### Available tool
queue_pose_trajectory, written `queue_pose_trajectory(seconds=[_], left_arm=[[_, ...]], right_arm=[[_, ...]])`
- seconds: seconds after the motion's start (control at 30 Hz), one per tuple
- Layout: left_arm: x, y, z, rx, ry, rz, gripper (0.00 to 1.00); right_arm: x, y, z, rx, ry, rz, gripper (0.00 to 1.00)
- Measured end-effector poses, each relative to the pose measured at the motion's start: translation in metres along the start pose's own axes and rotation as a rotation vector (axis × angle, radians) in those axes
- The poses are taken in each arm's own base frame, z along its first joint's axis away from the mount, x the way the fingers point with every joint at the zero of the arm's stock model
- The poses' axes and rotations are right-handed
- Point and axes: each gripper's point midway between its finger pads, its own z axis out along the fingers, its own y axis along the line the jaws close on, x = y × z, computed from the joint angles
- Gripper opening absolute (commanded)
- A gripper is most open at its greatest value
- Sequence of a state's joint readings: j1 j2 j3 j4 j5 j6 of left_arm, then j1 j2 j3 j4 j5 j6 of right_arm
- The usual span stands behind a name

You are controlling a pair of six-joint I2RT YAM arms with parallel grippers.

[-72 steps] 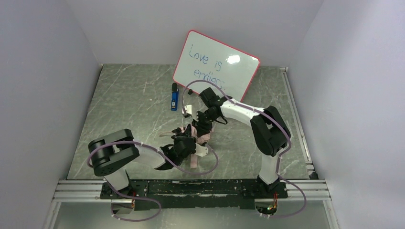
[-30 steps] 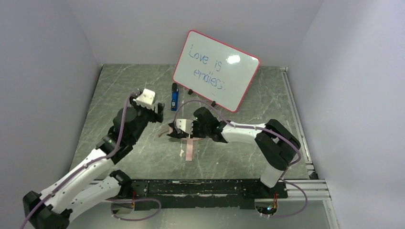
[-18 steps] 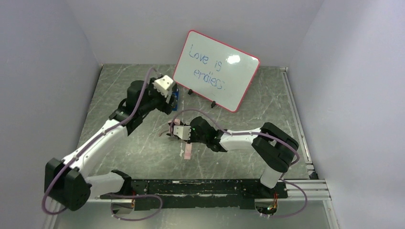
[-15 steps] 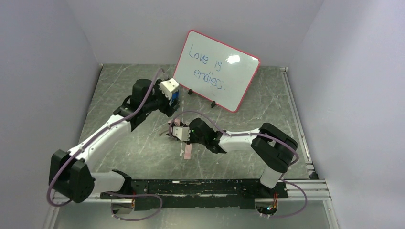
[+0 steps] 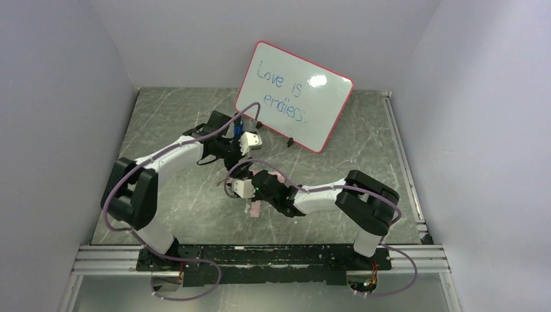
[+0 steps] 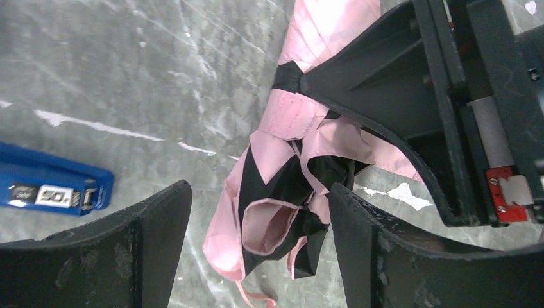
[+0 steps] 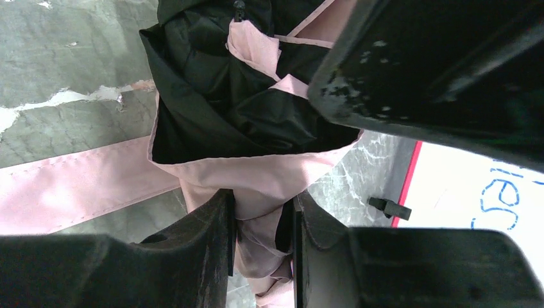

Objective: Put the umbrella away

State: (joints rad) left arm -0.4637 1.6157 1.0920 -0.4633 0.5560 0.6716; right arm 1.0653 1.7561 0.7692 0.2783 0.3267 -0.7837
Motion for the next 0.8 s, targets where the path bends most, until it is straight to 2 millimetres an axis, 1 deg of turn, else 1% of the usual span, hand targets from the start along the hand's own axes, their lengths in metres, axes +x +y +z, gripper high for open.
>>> queue_pose_trajectory(seconds=[0.1,0.37,0.57,0.6,0.7,0.8], left_arm=[[0.006,-0.003,0.011,0.062,0.019,0.006,0.82],[0.011,-0.018,0.027,0.211,0.014,-0.002,0.80],[0.031,-0.024,0.041,0.253,0.069,-0.037,0.76],[0.033,-0.025,0.043,0.256,0.077,-0.040,0.74],[0.041,-0.028,0.048,0.265,0.109,-0.045,0.61],[0.044,-0.028,0.052,0.262,0.130,-0.031,0.50]], right_arm=[[-0.001,0.001,-0.001,0.011,0.006,-0.007,0.16],[-0.001,0.002,-0.002,0.021,0.018,-0.016,0.16],[-0.001,0.003,-0.002,0.024,0.022,-0.019,0.16],[-0.001,0.003,-0.002,0.024,0.023,-0.020,0.16],[-0.001,0.003,-0.003,0.026,0.024,-0.021,0.16],[-0.001,0.003,-0.003,0.026,0.024,-0.022,0.16]])
